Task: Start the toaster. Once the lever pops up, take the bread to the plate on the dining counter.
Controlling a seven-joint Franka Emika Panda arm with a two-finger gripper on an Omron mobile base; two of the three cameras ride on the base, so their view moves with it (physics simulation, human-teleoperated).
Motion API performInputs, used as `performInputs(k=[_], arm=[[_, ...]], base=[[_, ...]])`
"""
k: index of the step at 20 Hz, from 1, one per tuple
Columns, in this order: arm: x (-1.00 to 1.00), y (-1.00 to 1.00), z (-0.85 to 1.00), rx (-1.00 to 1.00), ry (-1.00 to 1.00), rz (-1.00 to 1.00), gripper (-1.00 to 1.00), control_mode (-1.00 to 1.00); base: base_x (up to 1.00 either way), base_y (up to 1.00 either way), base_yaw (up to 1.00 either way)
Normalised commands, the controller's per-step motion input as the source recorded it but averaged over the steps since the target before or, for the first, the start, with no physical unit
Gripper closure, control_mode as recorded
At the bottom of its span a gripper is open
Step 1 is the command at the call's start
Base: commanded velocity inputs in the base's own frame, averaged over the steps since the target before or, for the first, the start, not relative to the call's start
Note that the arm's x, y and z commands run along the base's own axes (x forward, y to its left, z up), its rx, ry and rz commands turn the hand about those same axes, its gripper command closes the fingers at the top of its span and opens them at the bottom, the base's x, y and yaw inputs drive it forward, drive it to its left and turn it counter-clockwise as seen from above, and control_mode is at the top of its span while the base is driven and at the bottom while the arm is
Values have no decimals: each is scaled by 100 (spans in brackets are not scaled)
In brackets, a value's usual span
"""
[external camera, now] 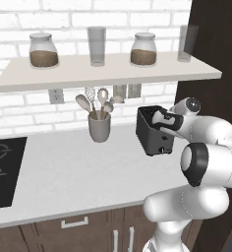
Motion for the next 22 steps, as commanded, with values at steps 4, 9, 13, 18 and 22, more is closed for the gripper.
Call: performInputs(k=[4, 9, 13, 18, 22], arm=[[0, 0, 0, 0, 0, 0, -100, -100], [0, 0, 0, 0, 0, 0, -100, -100], [0, 0, 0, 0, 0, 0, -100, -100], [0, 0, 0, 0, 0, 0, -100, -100], [0, 0, 0, 0, 0, 0, -100, -100]], base=[[0, 0, 0], [0, 0, 0], [0, 0, 0], [0, 0, 0], [0, 0, 0]])
